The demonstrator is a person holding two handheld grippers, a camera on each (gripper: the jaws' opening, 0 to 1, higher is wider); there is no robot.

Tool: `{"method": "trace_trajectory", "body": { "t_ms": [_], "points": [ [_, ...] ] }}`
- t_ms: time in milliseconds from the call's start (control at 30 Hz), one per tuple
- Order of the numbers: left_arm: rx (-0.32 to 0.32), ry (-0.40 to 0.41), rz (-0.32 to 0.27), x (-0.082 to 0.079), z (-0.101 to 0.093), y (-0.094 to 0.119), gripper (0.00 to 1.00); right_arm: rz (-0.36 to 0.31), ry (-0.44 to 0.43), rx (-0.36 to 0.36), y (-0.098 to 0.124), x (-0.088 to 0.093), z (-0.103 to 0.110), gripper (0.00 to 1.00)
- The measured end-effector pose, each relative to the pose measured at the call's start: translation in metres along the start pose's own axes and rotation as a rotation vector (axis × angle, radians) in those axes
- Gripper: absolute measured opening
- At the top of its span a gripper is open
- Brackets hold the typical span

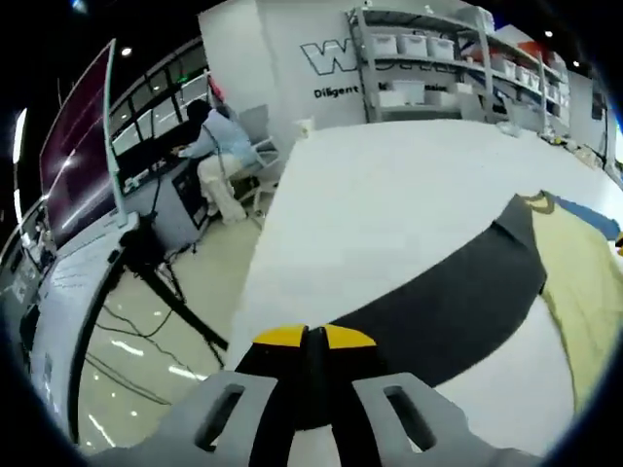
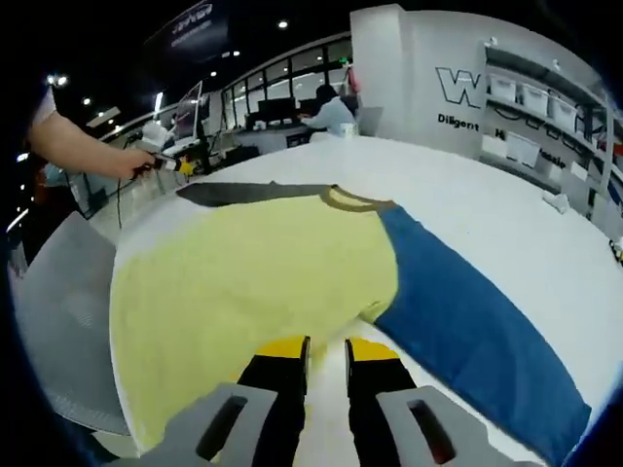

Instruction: Fold the garment on the visible template until the final outline fits inside the template.

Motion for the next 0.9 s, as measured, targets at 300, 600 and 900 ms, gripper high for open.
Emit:
{"method": "trace_trajectory", "body": {
  "t_ms": [300,600,900],
  "points": [
    [0.308,-0.146,0.031,-0.017,-0.109,-0.018,0.25,0.055,-0.025,0.165,0.003,0.003,-0.095,0.29],
    [0.419,-0.228,0.146,-0.018,-0.15,-0.034,0.31,0.084,-0.037,0.175,-0.004,0.003,-0.131,0.41],
    [0.393,-0.192,0.199,-0.022,-0.166,-0.044,0.38,0.008,-0.142,0.223,0.004,0.012,-0.158,0.55]
  ]
}}
Point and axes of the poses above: the point that each gripper's makers call its tool centre point, and the gripper's own axes: y roughly backward along the fingers, z roughly to its left, x roughly out of its underside, the point moved 8 cm from there along y, roughly backward along the fingers, and after that the axes turned 13 degrees about -x, right-handed, at the moved point
